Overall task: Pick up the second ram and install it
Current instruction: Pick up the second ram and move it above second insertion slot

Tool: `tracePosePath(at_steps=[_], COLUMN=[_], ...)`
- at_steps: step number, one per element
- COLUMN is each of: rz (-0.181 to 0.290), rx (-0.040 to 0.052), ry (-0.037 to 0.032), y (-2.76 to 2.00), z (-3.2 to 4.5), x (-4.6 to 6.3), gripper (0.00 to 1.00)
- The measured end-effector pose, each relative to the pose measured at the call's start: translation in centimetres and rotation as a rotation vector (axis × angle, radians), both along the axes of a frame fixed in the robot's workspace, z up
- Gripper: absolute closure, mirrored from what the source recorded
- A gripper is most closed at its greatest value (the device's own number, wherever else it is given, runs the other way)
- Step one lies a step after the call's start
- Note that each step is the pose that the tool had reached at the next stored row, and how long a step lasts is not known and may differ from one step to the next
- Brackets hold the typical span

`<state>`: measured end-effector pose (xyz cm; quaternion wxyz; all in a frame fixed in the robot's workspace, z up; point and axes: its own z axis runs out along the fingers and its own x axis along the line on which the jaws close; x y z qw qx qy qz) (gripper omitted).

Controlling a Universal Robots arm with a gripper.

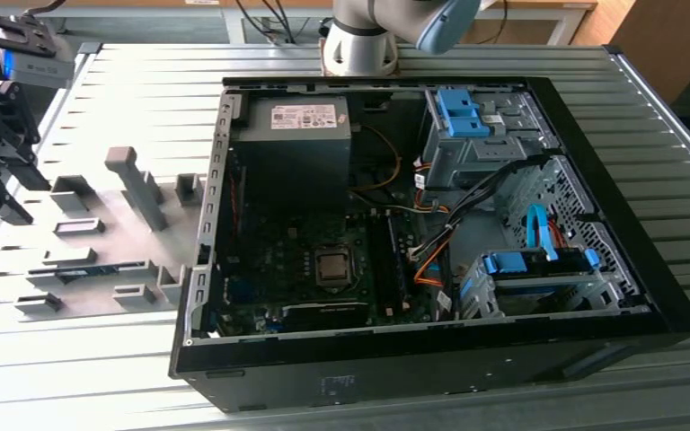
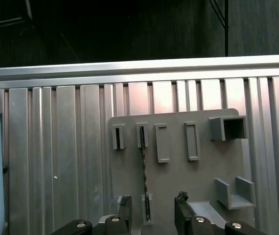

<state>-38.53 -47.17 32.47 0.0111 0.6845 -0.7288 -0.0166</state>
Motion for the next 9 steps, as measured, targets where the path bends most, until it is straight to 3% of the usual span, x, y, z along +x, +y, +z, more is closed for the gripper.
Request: tracePosePath(at_steps=[9], rz=[0.014], rx=[0.0002], ry=[-0.0002], y=[-0.05], z=[-0.05], x=[0.00], gripper=[0.53])
